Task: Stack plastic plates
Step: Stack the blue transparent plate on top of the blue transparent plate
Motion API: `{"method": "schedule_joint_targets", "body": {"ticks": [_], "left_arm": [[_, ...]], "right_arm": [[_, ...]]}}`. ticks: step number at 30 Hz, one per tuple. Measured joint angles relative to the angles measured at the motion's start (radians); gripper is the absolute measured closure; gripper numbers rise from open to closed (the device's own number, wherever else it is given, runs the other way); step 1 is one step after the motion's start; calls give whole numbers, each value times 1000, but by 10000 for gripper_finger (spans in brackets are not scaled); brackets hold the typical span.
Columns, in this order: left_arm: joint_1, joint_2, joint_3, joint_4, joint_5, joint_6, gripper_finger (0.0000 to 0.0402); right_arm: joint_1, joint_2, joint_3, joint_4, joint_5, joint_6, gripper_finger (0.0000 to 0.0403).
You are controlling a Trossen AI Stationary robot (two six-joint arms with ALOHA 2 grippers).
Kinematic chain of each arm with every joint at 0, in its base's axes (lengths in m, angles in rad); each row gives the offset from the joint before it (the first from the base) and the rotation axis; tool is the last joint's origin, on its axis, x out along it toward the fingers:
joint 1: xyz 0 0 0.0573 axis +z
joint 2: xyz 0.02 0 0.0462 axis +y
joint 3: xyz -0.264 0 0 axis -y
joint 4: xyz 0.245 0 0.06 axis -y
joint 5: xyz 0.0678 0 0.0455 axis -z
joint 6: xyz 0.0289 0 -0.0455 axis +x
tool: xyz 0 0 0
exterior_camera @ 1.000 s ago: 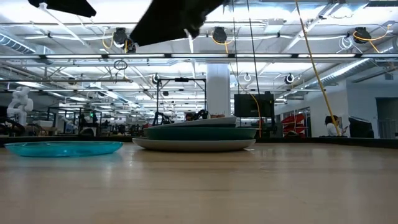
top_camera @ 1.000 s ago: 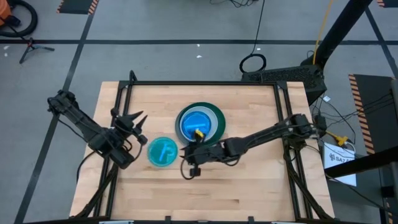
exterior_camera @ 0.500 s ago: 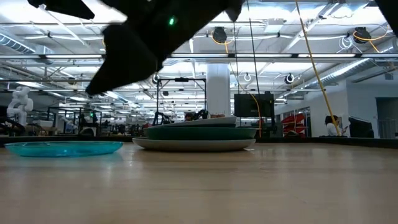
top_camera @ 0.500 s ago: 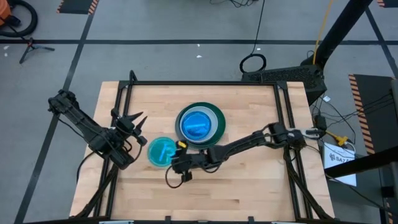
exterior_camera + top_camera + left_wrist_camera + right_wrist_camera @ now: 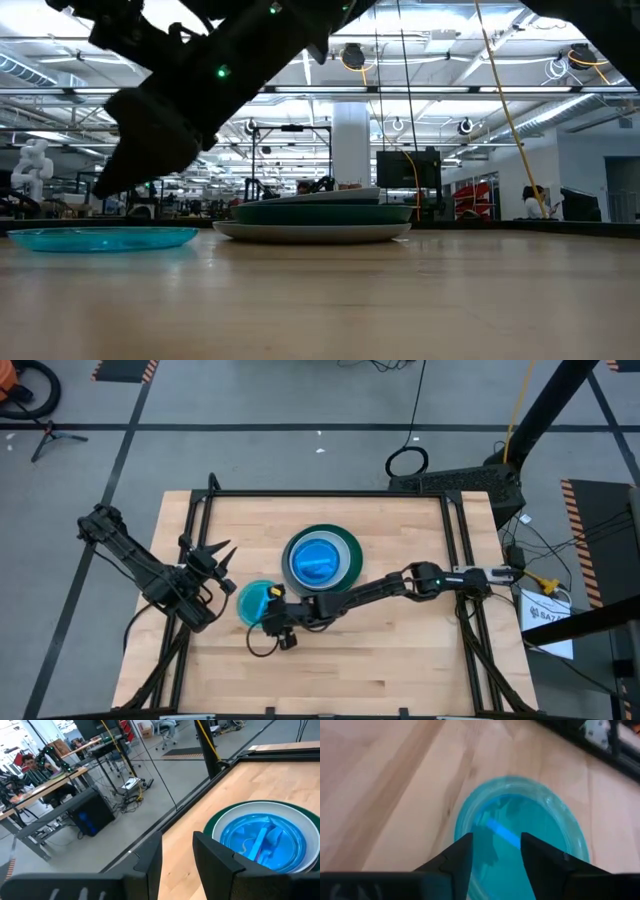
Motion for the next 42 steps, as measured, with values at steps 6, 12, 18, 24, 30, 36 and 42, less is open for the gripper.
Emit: {"method": "schedule_joint_targets", "body": {"ticks": [6, 12, 18, 24, 30, 36, 42], "left_arm": [[0, 0, 0, 0, 0, 0, 284], [0, 0, 0, 0, 0, 0, 284], [0, 0, 0, 1, 0, -1, 284], [0, 0, 0, 1, 0, -1, 284], [0, 0, 0, 1, 0, -1, 284], [0, 0, 0, 2, 1, -1, 284], [0, 0, 0, 2, 1, -1, 284]], "right_arm": [[0, 4, 12, -89, -5, -11, 220], [1, 4, 12, -127, -77, 5, 218], [0, 4, 12, -129, -77, 8, 218], [-1, 4, 12, -142, -76, 6, 220], [-13, 24, 12, -149, -76, 4, 229], [-16, 44, 12, -139, -75, -7, 232], [-20, 55, 13, -138, -77, -11, 234]]}}
